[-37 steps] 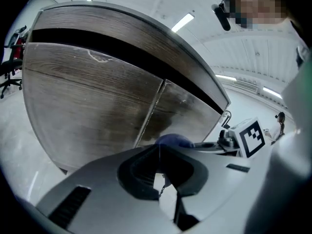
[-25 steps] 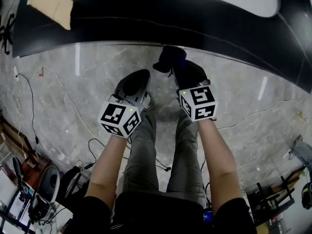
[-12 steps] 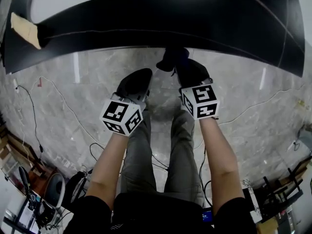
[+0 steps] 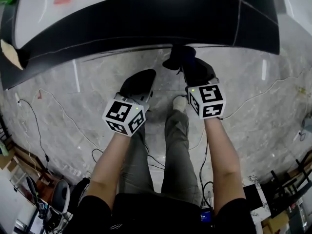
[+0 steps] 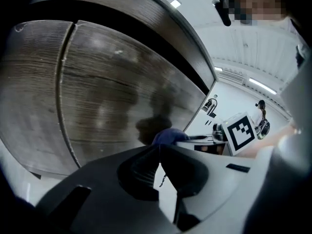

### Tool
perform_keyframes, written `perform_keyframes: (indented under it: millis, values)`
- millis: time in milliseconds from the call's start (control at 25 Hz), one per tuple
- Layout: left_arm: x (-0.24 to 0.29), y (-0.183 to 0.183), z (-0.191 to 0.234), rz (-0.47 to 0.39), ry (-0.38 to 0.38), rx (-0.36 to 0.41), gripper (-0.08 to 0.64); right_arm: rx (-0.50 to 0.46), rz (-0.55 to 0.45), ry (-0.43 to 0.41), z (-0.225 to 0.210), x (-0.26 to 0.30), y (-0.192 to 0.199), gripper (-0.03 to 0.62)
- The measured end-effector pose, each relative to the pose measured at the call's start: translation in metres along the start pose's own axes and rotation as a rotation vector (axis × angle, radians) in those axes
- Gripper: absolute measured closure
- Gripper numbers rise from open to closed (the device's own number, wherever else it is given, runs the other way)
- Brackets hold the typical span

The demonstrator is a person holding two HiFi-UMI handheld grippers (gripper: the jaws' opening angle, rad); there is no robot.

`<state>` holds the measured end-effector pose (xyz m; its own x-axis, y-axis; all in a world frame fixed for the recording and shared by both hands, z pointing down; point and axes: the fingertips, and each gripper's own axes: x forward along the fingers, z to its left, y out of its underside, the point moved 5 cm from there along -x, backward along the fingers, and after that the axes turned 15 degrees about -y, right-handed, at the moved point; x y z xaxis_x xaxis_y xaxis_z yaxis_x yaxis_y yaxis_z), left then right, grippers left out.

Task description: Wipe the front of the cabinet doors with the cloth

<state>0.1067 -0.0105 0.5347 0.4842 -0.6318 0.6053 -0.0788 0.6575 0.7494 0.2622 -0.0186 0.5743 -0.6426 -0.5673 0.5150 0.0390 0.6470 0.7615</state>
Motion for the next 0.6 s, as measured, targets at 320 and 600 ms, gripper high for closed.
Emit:
perform_keyframes:
  millis: [320, 600]
  values:
    - [0.034, -0.004, -0.055, 0.009, 0.05, 0.033, 0.543, 0.031, -0.026, 0.047, -0.045, -0.043, 0.011, 0.522]
    - [0.053, -0.007, -0.089, 0.014, 0.093, 0.046, 0.543, 0.064, -0.048, 0.094, -0.072, -0.07, 0.016, 0.522]
